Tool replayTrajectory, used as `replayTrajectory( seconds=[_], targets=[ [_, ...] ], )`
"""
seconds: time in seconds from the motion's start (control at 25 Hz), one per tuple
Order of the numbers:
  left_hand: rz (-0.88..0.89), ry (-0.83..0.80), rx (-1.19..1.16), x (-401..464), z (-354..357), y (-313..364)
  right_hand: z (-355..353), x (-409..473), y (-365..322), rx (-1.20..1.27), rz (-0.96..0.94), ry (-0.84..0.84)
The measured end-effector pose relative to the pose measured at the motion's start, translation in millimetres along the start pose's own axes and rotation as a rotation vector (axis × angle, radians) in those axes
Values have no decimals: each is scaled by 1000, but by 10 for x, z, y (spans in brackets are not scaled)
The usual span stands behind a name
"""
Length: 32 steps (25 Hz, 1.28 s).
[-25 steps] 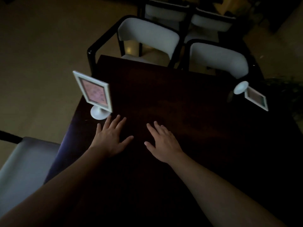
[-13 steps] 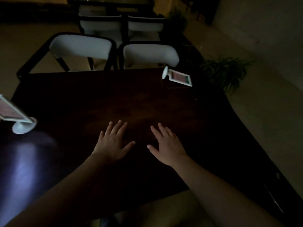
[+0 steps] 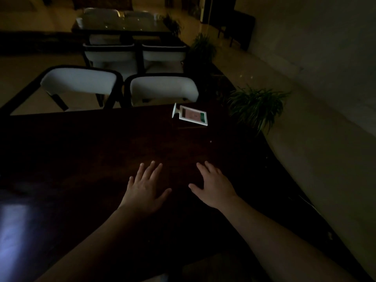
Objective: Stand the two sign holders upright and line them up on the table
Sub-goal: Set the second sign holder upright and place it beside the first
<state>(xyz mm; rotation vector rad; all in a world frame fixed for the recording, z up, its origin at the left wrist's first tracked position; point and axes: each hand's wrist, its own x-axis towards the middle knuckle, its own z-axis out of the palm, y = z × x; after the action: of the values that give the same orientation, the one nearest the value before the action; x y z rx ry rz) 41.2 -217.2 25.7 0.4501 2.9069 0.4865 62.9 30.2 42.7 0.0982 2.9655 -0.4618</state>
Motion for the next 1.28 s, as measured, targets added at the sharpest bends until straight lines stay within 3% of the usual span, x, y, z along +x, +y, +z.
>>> replayTrajectory(
  seconds=[0.48, 0.72, 1.08, 1.28],
  targets=[
    [-64, -27, -96, 1342, 105, -163, -263, 1828, 465, -133, 4, -147],
    [-116, -56, -92, 1564, 278, -338, -269, 2855, 635, -130, -18, -180],
    [-282, -109, -115, 1664, 630, -395, -348, 4332, 806, -315, -161, -253],
    [-315, -34, -46, 1749, 717, -375, -241, 4818, 819, -385, -222, -364]
  ],
)
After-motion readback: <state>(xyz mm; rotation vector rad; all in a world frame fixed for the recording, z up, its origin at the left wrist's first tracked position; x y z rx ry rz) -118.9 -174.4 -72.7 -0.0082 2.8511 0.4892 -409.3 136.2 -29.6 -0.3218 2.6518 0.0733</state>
